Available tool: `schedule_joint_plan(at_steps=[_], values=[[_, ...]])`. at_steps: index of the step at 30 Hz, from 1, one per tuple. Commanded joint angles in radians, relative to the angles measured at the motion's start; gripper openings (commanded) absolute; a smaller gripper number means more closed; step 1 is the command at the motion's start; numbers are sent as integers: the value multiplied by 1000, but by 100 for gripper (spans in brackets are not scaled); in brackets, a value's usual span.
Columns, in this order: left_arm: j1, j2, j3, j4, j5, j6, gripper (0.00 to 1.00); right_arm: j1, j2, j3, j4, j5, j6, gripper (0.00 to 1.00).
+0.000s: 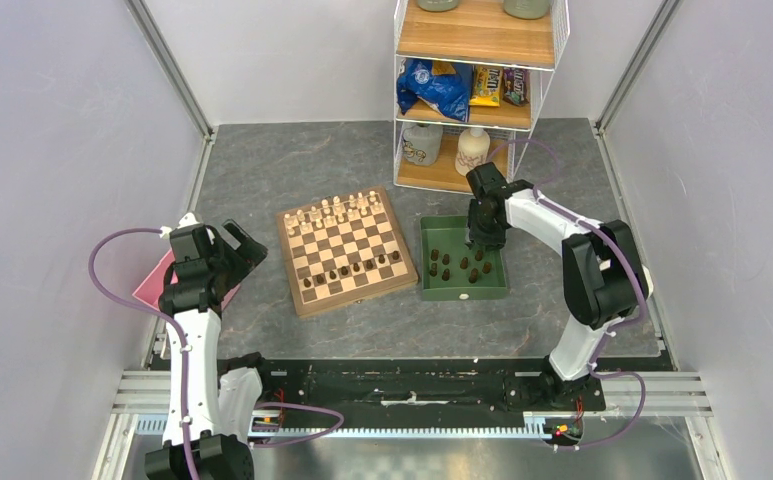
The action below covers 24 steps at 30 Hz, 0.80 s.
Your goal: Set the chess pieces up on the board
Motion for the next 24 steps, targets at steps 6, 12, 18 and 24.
schedule_joint_plan(at_steps=[6, 12, 18, 24], values=[[7, -2, -6, 34, 18, -14, 99, -2, 24, -8, 32, -1, 10, 44], [9, -2, -6, 34, 19, -14, 99, -2, 19, -17, 32, -7, 10, 44], [11, -3, -8, 37, 23, -14, 99, -2, 16, -23, 20, -7, 10, 44], [10, -2, -10, 39, 27, -14, 99, -2, 25, -23, 20, -8, 7, 41]])
